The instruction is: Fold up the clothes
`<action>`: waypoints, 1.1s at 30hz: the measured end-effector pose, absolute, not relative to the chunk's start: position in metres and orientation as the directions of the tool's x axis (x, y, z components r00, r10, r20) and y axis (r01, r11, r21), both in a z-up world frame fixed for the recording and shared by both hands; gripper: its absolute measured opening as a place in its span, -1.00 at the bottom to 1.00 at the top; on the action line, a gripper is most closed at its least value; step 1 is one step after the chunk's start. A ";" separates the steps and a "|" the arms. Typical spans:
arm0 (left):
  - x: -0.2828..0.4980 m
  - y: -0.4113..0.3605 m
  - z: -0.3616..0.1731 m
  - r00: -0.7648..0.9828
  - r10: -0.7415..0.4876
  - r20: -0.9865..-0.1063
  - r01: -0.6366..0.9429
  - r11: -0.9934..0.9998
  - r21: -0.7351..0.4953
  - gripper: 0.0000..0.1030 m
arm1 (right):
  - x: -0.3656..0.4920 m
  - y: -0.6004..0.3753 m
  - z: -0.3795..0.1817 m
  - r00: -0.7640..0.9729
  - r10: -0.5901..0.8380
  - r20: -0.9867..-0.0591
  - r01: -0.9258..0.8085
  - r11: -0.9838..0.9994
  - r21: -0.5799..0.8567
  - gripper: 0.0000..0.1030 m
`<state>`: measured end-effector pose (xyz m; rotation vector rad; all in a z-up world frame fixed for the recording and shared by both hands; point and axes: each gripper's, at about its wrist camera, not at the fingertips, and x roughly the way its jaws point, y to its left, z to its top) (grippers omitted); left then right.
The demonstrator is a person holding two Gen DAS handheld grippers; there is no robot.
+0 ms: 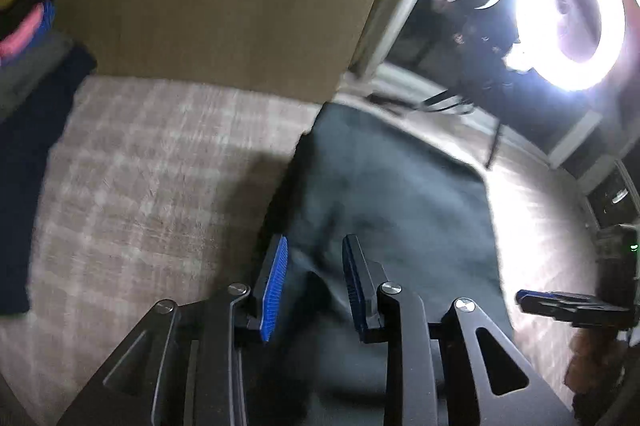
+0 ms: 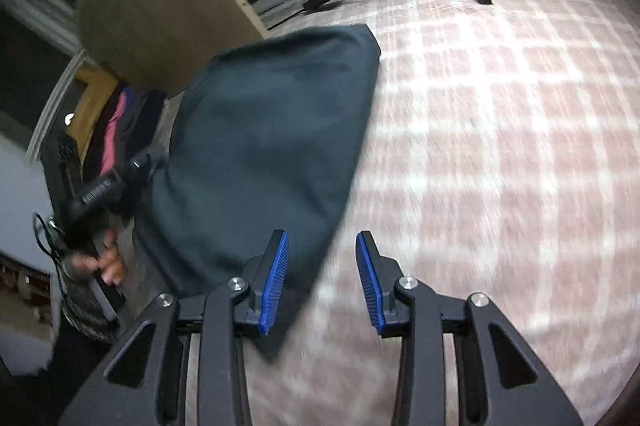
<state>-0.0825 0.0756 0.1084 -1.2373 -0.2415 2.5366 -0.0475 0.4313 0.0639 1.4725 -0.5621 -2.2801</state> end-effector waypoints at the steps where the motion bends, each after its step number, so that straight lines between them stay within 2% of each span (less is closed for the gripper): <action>1: -0.066 0.089 0.120 -0.576 0.369 -0.729 -0.266 -0.928 -0.260 -0.50 | -0.039 0.432 0.062 -0.382 -0.508 -0.772 0.101 -0.853 0.512 -0.31; 6: 0.017 0.186 0.132 -0.461 0.487 -0.742 -0.599 -0.787 -0.144 -0.46 | -0.048 0.448 0.052 -0.383 -0.538 -0.751 0.061 -0.826 0.560 -0.31; 9: 0.050 0.244 0.113 -0.381 0.497 -0.779 -0.691 -0.713 -0.117 -0.41 | -0.073 0.455 0.049 -0.398 -0.551 -0.734 0.047 -0.811 0.583 -0.31; 15: 0.059 0.284 0.089 -0.480 0.331 -0.813 -0.642 -0.764 0.068 -0.42 | -0.123 0.455 0.040 -0.382 -0.609 -0.695 0.042 -0.763 0.645 -0.29; 17: 0.055 0.284 0.084 -0.490 0.305 -0.817 -0.622 -0.779 0.082 -0.46 | -0.133 0.453 0.036 -0.373 -0.634 -0.678 0.040 -0.741 0.670 -0.29; 19: 0.052 0.283 0.079 -0.481 0.301 -0.823 -0.627 -0.775 0.083 -0.74 | -0.139 0.449 0.030 -0.368 -0.657 -0.658 0.054 -0.722 0.690 -0.29; 20: 0.052 0.282 0.076 -0.476 0.302 -0.826 -0.632 -0.770 0.083 -0.96 | -0.139 0.447 0.029 -0.367 -0.665 -0.650 0.062 -0.715 0.697 -0.36; 21: 0.052 0.281 0.073 -0.470 0.305 -0.829 -0.638 -0.766 0.079 -0.98 | -0.139 0.445 0.029 -0.367 -0.669 -0.646 0.068 -0.712 0.699 -0.47; 22: 0.052 0.279 0.075 -0.466 0.318 -0.826 -0.641 -0.765 0.067 -0.98 | -0.140 0.444 0.028 -0.370 -0.663 -0.651 0.069 -0.718 0.692 -0.70; 24: 0.056 0.272 0.086 -0.469 0.342 -0.814 -0.641 -0.766 0.047 -0.99 | -0.143 0.444 0.027 -0.375 -0.662 -0.649 0.069 -0.718 0.693 -0.80; 28: 0.066 0.259 0.107 -0.481 0.367 -0.796 -0.651 -0.758 0.044 -1.00 | -0.142 0.444 0.029 -0.385 -0.661 -0.644 0.077 -0.719 0.691 -0.85; 33: 0.066 0.254 0.106 -0.476 0.367 -0.799 -0.659 -0.751 0.048 -1.00 | -0.145 0.451 0.024 -0.377 -0.693 -0.615 0.035 -0.674 0.738 -0.85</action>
